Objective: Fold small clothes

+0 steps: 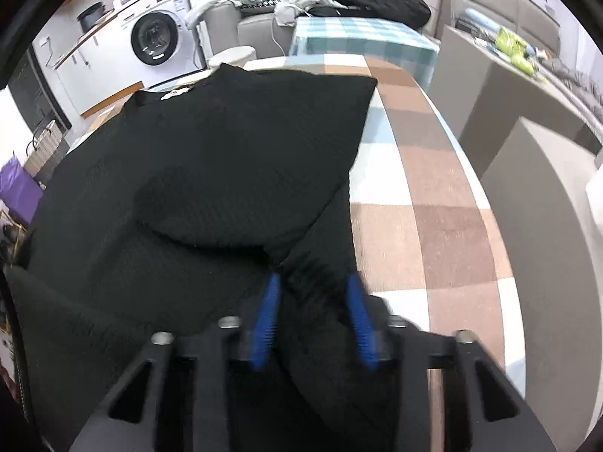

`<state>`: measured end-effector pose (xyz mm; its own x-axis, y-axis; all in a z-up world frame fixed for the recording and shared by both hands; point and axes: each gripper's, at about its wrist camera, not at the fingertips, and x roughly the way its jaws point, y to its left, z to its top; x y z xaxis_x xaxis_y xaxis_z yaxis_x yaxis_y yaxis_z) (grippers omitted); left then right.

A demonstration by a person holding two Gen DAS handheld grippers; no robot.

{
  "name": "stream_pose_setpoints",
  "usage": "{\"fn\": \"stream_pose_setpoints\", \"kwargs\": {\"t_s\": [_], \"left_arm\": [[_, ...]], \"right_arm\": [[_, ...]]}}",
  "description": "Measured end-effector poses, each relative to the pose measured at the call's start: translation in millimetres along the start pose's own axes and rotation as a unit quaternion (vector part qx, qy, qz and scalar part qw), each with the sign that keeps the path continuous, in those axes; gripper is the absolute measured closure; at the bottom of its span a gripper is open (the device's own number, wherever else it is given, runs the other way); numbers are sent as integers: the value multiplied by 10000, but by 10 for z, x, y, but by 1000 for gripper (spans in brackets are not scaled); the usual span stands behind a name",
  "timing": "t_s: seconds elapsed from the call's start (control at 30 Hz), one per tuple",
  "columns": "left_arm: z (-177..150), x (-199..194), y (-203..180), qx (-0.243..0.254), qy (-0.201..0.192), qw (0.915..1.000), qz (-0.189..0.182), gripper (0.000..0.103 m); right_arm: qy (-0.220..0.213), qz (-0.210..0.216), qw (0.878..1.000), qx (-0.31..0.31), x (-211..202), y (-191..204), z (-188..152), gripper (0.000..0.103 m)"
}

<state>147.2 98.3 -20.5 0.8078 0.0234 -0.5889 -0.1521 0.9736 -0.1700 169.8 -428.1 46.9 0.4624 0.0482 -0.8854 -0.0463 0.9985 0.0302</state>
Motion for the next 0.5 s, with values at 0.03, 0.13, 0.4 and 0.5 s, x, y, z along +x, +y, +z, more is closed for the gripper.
{"fn": "stream_pose_setpoints", "kwargs": {"t_s": [0.03,0.13,0.4,0.5], "left_arm": [[-6,-3,20,-18,1,10000,42,1],[17,10,95,-98,44,9997,199,1],[141,82,400,-540,229,9973,442,1],[168,106,588,-781,283,9948,593,1]], "right_arm": [[-29,-9,10000,72,-16,-49,-3,94],[-266,-178,9980,551,-111,-303,1,95],[71,273,9983,502,-171,-371,-89,80],[-193,489,9964,664,-349,-359,-118,66]]}}
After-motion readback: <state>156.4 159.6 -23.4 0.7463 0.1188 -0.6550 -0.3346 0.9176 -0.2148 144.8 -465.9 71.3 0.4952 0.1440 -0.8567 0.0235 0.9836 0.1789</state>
